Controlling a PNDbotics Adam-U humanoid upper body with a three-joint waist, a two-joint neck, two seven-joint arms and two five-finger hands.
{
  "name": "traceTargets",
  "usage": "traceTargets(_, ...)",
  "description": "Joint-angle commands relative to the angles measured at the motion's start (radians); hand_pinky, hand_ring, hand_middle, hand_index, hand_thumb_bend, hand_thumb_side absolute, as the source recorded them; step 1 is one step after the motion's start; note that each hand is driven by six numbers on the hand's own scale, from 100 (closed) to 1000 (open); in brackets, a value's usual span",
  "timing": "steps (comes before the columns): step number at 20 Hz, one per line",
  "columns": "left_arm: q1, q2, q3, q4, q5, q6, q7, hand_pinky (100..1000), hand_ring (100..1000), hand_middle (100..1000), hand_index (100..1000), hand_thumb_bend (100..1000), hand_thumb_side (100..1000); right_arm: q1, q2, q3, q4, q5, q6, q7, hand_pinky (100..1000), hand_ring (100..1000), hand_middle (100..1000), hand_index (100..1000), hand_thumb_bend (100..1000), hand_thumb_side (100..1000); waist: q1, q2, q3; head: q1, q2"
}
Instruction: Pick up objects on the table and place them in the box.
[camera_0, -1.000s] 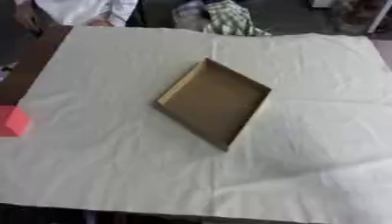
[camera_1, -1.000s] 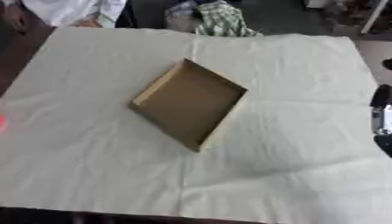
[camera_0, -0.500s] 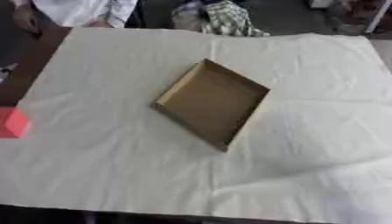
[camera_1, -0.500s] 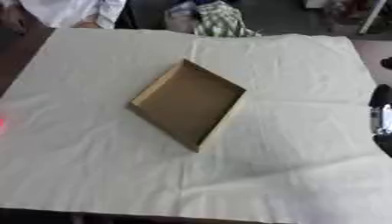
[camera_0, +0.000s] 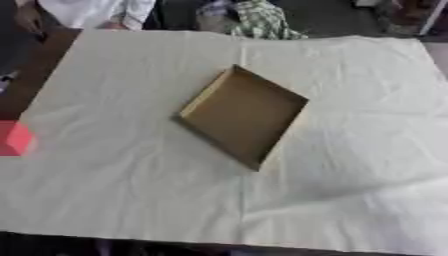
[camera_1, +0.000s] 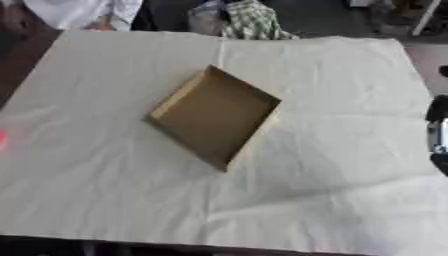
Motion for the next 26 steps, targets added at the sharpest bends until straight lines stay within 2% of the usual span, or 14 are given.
traceTargets(1, -0.024, 0.043, -0.002, 0.008, -0.024, -0.005, -0.009, 767, 839, 789, 895, 686, 168, -0.008, -0.027, -0.003, -0.015, -0.008, -0.001, 0.004, 873, 786, 842, 786, 100, 815, 0.005, -0.014, -0.002, 0.007, 0.012)
traceTargets(3, -0.037, 0.041, -0.008, 0.026, -0.042, -0.009, -0.008, 765, 839, 789, 894, 668, 151, -0.009, -0.026, -0.002, -0.015, -0.010, -0.002, 0.006, 873, 786, 842, 786, 100, 815, 0.005, -0.015, -0.003, 0.010, 0.014)
traceTargets(4, -0.044, 0.038, -0.011, 0.037, -0.051, -0.012, -0.006, 763, 839, 789, 892, 630, 136, -0.009, -0.026, -0.002, -0.015, -0.010, -0.002, 0.006, 872, 785, 841, 786, 100, 814, 0.005, -0.015, -0.004, 0.012, 0.015)
traceTargets(9, -0.089, 0.012, -0.025, 0.102, -0.088, -0.032, 0.017, 758, 839, 799, 899, 635, 130, -0.011, -0.023, 0.000, -0.015, -0.013, -0.003, 0.009, 872, 785, 841, 786, 100, 816, 0.001, -0.012, -0.010, 0.017, 0.012)
traceTargets(16, -0.136, -0.030, -0.043, 0.163, -0.112, -0.060, 0.038, 743, 830, 798, 897, 588, 127, -0.016, -0.018, 0.003, -0.015, -0.017, -0.005, 0.012, 872, 784, 840, 786, 100, 817, -0.002, -0.006, -0.017, 0.022, 0.007)
traceTargets(26, -0.228, -0.090, -0.051, 0.245, -0.167, -0.064, 0.084, 732, 829, 798, 897, 541, 102, -0.022, -0.010, 0.008, -0.015, -0.022, -0.005, 0.020, 872, 782, 839, 785, 100, 818, -0.006, 0.004, -0.027, 0.028, 0.000)
